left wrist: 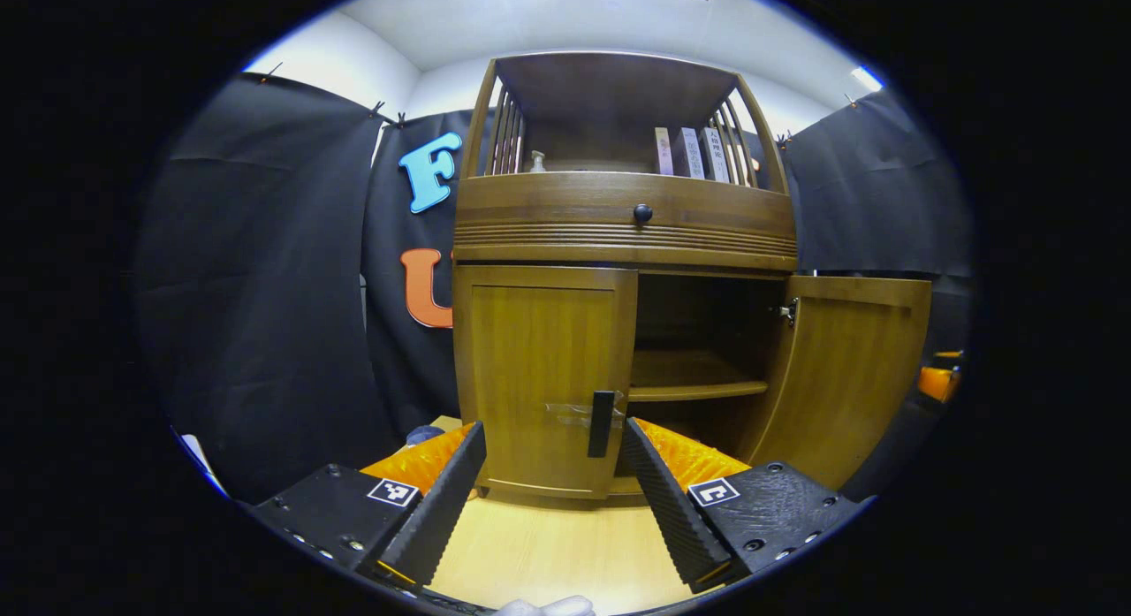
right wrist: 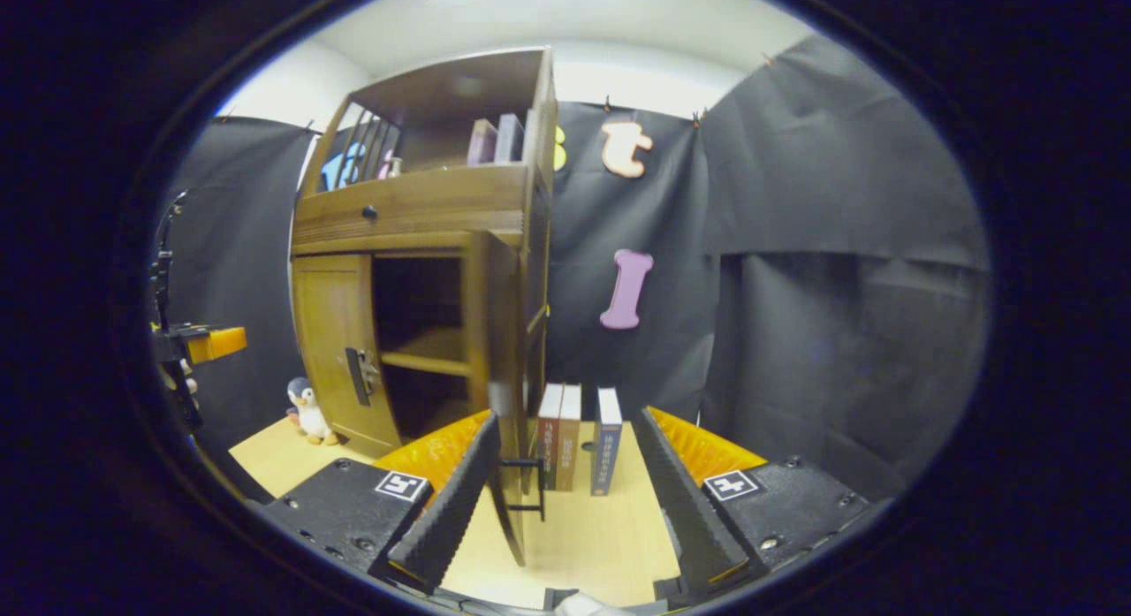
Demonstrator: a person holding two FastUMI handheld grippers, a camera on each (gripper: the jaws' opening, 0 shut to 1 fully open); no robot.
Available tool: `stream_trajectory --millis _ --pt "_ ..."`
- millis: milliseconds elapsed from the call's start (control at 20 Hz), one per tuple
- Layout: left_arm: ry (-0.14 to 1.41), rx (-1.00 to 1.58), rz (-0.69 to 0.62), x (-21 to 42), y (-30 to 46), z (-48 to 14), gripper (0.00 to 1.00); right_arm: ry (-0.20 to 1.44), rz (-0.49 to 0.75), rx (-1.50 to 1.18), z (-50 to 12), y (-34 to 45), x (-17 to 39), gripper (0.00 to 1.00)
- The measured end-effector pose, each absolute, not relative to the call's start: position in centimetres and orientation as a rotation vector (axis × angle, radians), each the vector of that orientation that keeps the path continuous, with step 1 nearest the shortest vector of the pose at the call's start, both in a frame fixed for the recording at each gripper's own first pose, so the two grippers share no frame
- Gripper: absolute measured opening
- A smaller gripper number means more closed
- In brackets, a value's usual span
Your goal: Open the right door of the double-door shoe cabinet with the right hand, and open the left door with the left hand.
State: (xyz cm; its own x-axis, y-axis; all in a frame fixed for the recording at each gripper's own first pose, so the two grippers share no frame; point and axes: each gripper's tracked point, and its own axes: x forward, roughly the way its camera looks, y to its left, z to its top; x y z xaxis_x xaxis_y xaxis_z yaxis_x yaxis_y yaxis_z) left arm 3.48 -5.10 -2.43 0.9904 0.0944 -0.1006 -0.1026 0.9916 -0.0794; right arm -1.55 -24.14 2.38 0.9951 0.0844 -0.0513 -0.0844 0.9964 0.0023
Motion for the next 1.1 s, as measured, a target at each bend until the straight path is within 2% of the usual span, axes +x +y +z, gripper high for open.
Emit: stream_trajectory --millis 50,100,300,450,600,750,1100 --pt "0.098 -0.082 0.099 3.7 -4.6 -2.6 0.84 0.03 0.075 -0.007 2.9 -22.3 -2.3 0.99" --pt "0.099 -0.08 0.094 4.1 -4.2 -2.9 0.95 0.014 0.094 -0.012 3.0 -19.5 -3.0 0.99" --pt "0.11 -0.077 0.057 5.4 -3.9 -4.4 0.95 -0.027 0.129 -0.026 2.3 -10.1 -4.5 1.0" --pt "0.109 -0.055 0.024 6.3 -3.9 -5.7 0.95 0.031 0.197 0.008 0.6 -5.8 -3.5 1.0" --pt "0.108 -0.056 -0.005 8.2 -4.1 -7.1 0.95 0.081 0.206 0.048 -0.2 -4.7 -3.4 1.0" --pt "0.092 -0.074 -0.028 11.4 -4.7 -8.2 0.95 0.116 0.161 0.054 -0.6 -5.1 -3.5 0.98" --pt "0.073 -0.051 -0.084 21.1 -7.7 -12.4 0.95 0.175 0.039 -0.005 -0.4 -7.0 -3.9 1.0"
